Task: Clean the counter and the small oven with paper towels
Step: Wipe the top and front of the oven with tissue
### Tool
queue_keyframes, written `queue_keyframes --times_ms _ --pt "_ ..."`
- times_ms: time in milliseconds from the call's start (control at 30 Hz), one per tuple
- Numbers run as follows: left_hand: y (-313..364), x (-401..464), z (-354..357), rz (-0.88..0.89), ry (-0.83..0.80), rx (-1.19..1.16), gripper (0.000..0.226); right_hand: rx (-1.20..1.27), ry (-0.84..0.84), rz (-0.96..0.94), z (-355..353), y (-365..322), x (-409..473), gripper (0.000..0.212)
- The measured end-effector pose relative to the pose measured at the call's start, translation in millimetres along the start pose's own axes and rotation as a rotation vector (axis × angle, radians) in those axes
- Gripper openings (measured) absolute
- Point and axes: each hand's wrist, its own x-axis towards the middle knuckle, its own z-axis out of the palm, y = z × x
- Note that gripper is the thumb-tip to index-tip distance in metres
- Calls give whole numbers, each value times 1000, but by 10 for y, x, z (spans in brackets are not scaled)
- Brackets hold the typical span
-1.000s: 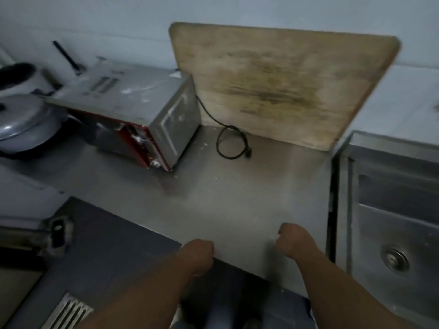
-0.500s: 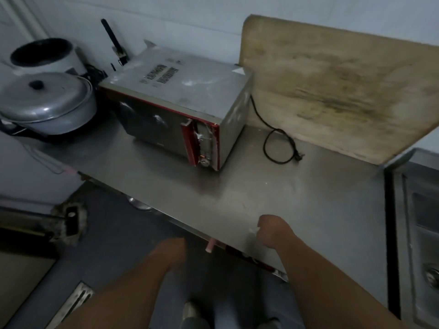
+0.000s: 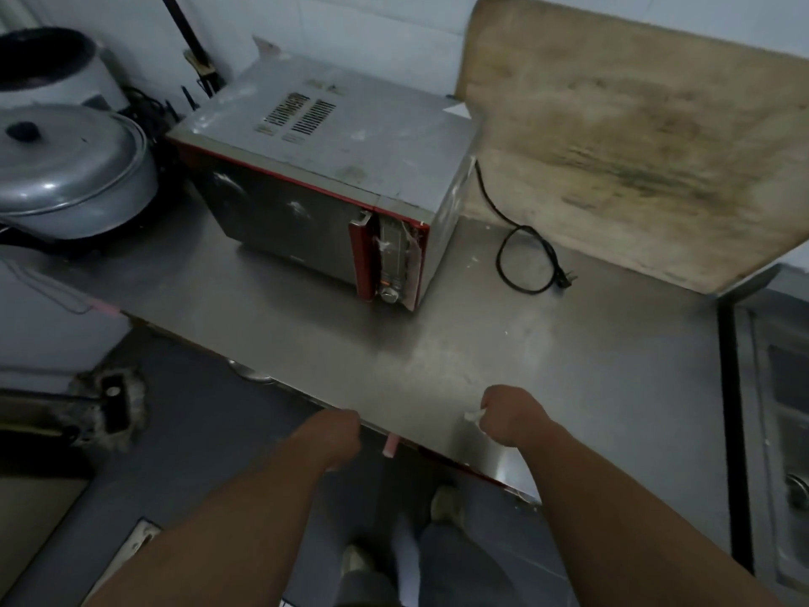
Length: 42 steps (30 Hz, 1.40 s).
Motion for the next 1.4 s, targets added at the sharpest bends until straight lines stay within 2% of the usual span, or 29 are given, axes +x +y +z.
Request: queue_keyframes --times_ms 200,300,400,533,667,767,867,1067,1233,1400 --pt "277 272 -299 -68 34 -88 35 -42 1 -13 -339 241 402 32" --pt "425 438 -383 -108 102 -156 39 -10 -11 -22 -474 375 645 30" --pt "614 588 -387 -88 187 -169 41 60 24 -28 -580 518 849 27" --pt "806 864 -379 -34 216 -140 39 146 113 -27 -680 579 1135 18" --pt "868 1196 -401 -8 289 -82 41 207 204 -21 -821 514 1473 24" --pt "876 1433 -377 31 333 -70 63 232 294 -44 -983 396 1766 22" --pt "815 1693 -322 30 365 -13 54 257 395 -88 -1148 267 2115 21" --pt "738 1978 -195 77 507 13 53 141 589 -91 -1514 128 2828 27" --pt "677 2073 -36 65 537 9 56 41 590 -65 -1555 82 3266 31" --pt "665 2080 -82 57 497 -13 60 82 648 -64 -1239 -94 3176 35"
